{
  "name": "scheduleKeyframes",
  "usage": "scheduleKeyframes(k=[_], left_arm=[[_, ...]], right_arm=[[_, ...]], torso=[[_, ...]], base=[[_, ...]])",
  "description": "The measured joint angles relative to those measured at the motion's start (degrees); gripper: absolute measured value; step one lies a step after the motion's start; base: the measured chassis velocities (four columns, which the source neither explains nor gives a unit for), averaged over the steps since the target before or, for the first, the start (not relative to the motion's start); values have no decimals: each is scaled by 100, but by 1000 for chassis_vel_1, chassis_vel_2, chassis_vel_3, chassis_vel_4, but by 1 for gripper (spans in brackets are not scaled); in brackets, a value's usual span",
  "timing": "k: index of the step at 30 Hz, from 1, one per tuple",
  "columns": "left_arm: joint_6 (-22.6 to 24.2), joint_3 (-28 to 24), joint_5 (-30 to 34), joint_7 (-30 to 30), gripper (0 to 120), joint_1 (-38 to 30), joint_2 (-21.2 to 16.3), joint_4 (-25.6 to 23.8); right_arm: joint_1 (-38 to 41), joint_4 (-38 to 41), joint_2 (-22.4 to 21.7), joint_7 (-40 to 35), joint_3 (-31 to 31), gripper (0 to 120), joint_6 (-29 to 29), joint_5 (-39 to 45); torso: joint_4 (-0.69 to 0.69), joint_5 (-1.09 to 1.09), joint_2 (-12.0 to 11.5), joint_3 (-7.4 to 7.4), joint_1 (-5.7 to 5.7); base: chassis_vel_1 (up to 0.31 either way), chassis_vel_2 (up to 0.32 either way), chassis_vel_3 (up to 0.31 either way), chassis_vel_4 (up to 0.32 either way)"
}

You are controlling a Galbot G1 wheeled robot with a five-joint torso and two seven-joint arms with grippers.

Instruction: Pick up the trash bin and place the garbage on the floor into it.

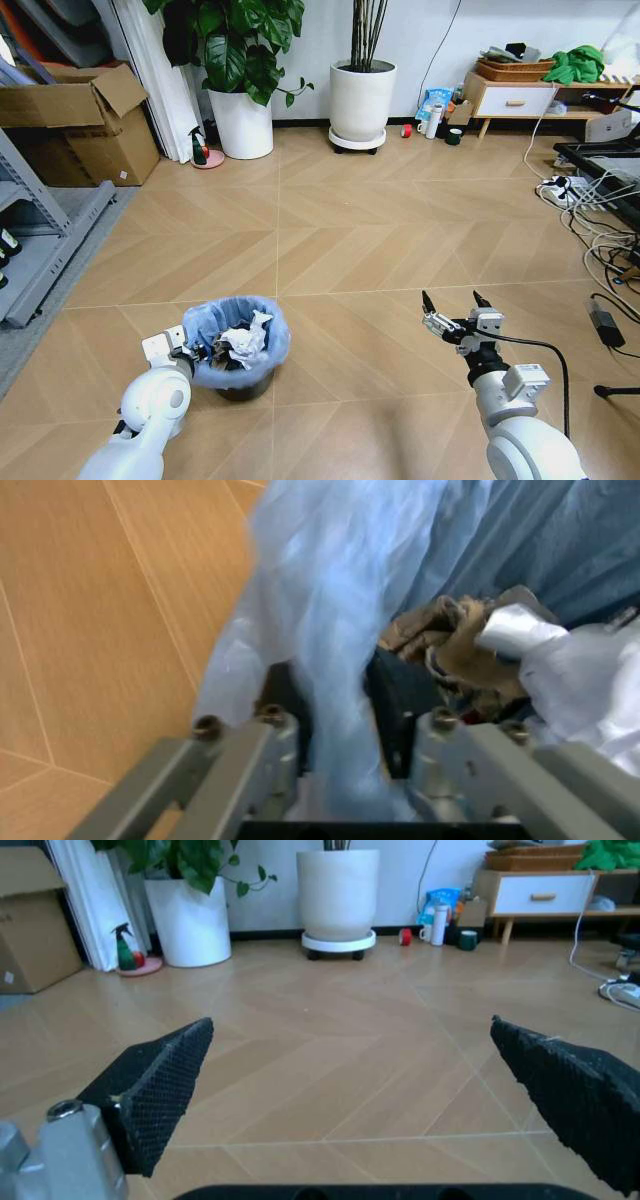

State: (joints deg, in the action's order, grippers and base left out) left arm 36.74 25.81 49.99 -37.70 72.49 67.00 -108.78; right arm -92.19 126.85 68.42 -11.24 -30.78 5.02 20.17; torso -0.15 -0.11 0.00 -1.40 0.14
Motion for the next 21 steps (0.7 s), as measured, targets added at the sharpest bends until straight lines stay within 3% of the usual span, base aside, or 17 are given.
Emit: scheduleKeyframes(k=[11,14,19,21], left_arm=[[-336,-7,-97,0,62,26,-45,-81],[-616,-9,-308,10,71,55,-80,-118],[-1615,58,-814,322,95,280,-171,-320],[-1882,103,-1018,519,98,347,-176,-378]], right_arm=[[-14,62,10,6,-55,100,-43,20],[2,76,10,7,-66,100,-44,36],[31,178,66,-17,-149,100,-18,80],[31,217,111,-50,-163,100,26,89]], torso=[[0,-1,0,0,0],[0,0,0,0,0],[1,-1,0,0,0],[0,-1,0,0,0]], base=[[0,0,0,0],[0,0,0,0],[0,0,0,0],[0,0,0,0]])
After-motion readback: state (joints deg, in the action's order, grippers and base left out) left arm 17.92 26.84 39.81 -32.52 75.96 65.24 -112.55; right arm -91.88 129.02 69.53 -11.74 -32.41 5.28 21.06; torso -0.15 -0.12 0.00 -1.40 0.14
